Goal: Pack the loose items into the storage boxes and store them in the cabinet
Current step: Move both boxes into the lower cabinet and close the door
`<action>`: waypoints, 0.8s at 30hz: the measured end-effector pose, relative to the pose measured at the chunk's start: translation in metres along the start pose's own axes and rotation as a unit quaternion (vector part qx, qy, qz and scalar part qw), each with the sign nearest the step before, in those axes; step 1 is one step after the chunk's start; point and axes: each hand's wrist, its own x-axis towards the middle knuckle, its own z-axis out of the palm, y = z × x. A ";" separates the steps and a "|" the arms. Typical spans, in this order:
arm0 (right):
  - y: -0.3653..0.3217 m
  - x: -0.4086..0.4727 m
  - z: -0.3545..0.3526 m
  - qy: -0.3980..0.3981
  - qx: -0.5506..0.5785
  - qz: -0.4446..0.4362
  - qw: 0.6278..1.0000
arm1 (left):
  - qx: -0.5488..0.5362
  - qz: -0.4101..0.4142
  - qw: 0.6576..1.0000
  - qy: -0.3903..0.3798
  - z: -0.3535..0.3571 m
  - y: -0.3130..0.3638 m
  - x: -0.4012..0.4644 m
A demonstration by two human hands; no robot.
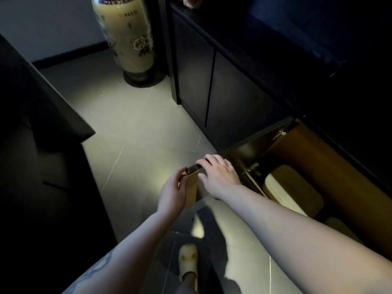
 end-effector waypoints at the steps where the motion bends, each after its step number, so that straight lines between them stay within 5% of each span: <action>1: 0.004 -0.008 0.000 0.015 0.001 -0.007 1.000 | -0.002 -0.007 1.000 -0.001 0.004 -0.001 -0.008; 8: 0.057 -0.122 0.015 0.084 0.024 -0.016 0.996 | -0.030 0.032 0.986 -0.162 0.060 0.012 -0.101; 15: 0.171 -0.254 0.022 0.102 0.093 0.097 0.986 | -0.037 0.085 0.934 -0.346 0.176 0.061 -0.180; 21: 0.257 -0.304 0.004 0.106 0.027 0.156 0.982 | 0.037 0.085 0.909 -0.407 0.273 0.113 -0.192; 24: 0.277 -0.307 -0.008 0.088 -0.062 0.119 0.987 | 0.023 0.101 0.893 -0.438 0.299 0.133 -0.189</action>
